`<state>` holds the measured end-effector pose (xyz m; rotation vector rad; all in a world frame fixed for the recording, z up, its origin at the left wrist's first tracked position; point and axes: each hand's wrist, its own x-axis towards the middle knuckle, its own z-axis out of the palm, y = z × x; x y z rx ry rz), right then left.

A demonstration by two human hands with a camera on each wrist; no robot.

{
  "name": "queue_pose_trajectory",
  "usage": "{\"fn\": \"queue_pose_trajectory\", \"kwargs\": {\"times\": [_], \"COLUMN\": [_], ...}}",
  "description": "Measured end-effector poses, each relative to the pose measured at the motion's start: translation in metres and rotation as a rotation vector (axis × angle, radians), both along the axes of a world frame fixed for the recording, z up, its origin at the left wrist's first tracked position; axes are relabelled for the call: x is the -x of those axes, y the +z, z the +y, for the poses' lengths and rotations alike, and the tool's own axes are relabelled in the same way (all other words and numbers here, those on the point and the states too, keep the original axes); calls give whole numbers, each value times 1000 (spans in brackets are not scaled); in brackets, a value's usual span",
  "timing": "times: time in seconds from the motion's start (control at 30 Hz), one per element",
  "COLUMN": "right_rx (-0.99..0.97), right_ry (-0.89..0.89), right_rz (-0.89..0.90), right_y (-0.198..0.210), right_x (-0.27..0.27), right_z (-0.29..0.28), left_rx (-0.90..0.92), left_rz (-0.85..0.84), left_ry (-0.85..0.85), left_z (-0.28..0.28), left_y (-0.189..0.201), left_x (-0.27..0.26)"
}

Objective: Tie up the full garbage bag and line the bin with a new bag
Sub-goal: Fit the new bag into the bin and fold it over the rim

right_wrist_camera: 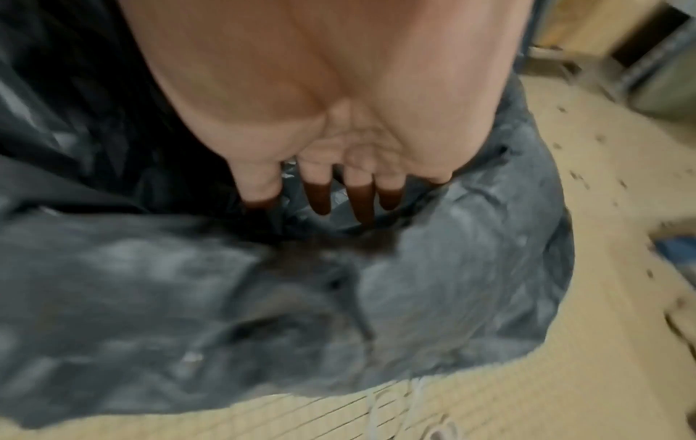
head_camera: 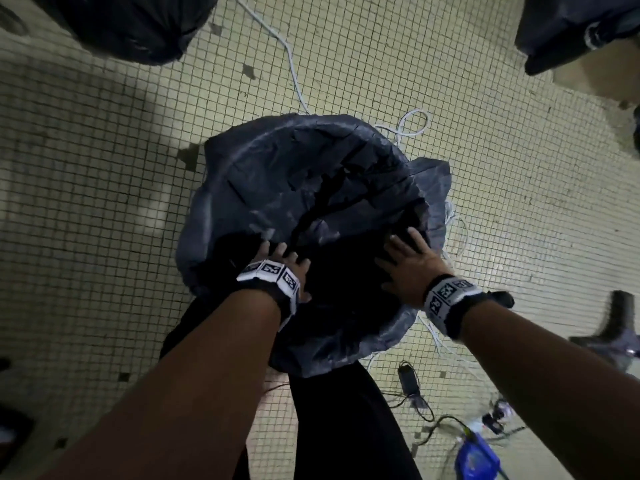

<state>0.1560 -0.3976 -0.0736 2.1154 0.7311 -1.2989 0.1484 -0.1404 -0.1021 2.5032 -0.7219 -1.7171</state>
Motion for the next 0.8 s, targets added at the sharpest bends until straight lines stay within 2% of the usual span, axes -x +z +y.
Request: {"fn": "queue_pose_trajectory", "kwargs": {"times": [0.1,0.2,0.27,0.33,0.47,0.6,0.67,0.73,0.8], "right_rx": [-26,77,93,45,-170,-219,-317,-404,-409], "right_ry": [-169,-196,-204,-220,-213,-132,-72,30,-12], "right_rz": [12,56,47,39,12,15,-24,-137,-168], "right_y": [-2,-2,-3,-2,10,28,33,29,19], "right_x": [39,63,69,74,87,96,98,104,112], "right_z": [8,12,14,15,5,-21,-27,-32,-37], "left_rx": [-131,-304,-385,-302,-97,133,213,283,319], "left_rz": [-81,-100,-141,-138,-75,-42,-40,-32,-7], "left_ry": [-209,-403,-466,-449,-476,-508,-476,-429,-365], "left_z": [34,70,88,95,100,110,100,81,58], "left_y": [17,15,10,11,20,18,16,14,11], "left_x": [-6,-8,-13,-17,-19,-4,10,28,52]}}
